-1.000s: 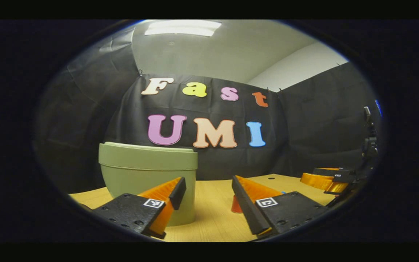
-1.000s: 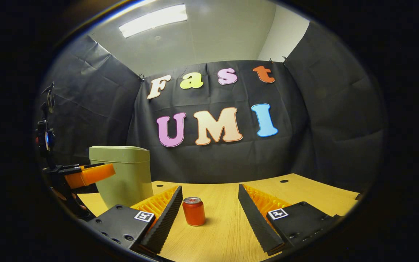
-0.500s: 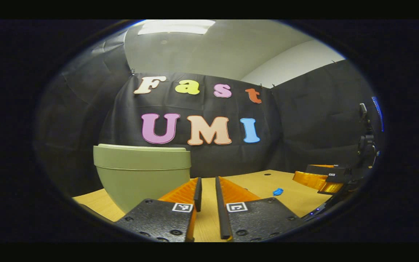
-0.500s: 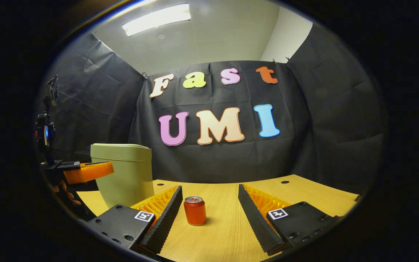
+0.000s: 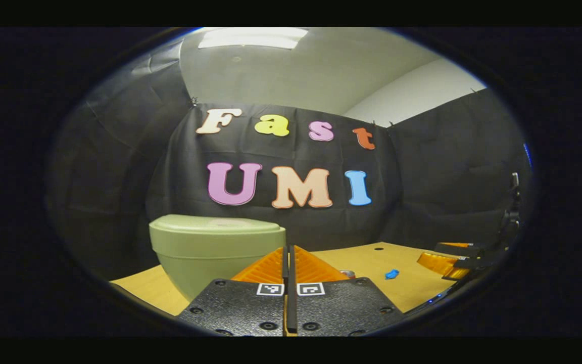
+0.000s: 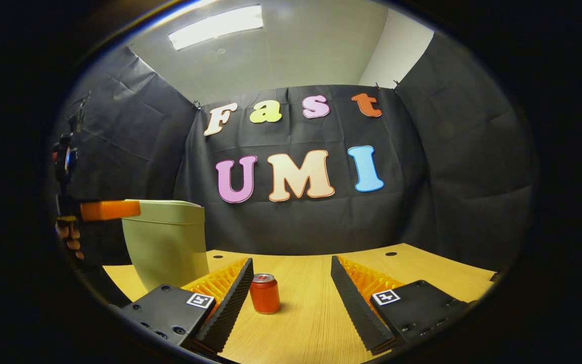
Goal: Press the lid of the desktop garbage bin to open it, pick up the crumpled paper on the desktop and throw it into the bin, then pick up the pop can on the desktop and drop it into the bin, and finally close the garbage bin lid.
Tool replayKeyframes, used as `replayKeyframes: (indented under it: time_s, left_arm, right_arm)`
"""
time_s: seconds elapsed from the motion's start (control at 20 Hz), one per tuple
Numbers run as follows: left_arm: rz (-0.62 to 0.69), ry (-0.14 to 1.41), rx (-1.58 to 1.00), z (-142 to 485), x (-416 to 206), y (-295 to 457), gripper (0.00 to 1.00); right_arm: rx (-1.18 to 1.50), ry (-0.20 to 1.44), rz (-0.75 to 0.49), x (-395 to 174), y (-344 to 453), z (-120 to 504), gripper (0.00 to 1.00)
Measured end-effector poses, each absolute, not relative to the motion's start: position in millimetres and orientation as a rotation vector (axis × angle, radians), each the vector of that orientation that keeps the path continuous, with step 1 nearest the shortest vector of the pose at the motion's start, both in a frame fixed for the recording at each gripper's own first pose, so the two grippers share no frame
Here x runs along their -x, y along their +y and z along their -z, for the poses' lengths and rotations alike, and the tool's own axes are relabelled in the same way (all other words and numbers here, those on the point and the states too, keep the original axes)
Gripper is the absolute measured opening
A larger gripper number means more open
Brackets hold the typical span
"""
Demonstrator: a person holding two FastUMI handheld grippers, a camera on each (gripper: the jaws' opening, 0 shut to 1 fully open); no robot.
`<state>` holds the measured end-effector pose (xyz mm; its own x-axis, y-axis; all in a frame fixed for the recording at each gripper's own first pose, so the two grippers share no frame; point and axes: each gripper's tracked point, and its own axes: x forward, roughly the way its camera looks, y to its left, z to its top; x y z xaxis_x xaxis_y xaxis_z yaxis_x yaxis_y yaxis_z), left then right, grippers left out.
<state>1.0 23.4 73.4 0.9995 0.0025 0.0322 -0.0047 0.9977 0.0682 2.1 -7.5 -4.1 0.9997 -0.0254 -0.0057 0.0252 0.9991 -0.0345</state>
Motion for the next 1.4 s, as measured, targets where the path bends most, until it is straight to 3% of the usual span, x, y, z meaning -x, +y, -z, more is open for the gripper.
replayKeyframes:
  time_s: [0.3,0.35,0.65,1.2,1.3,1.4]
  left_arm:
    - [-0.104,-0.051,-0.103,-107,-23,67,0.00]
    - [-0.124,-0.043,-0.115,-105,-28,74,0.00]
    - [-0.182,0.053,-0.116,-77,-47,104,0.00]
    - [-0.104,0.114,-0.119,-68,-51,101,0.00]
    - [-0.096,0.103,-0.114,-71,-52,101,0.00]
    - [-0.100,0.067,-0.097,-79,-53,101,0.00]
  right_arm:
    - [0.047,0.010,0.016,-2,-3,5,0.94]
    - [0.046,0.008,0.015,-2,-3,5,0.97]
    - [0.032,0.002,0.007,-1,-3,2,0.94]
    - [0.040,0.001,-0.004,4,2,-2,0.97]
    - [0.045,-0.006,-0.003,5,2,-4,0.94]
    - [0.046,-0.010,0.001,6,0,-6,0.97]
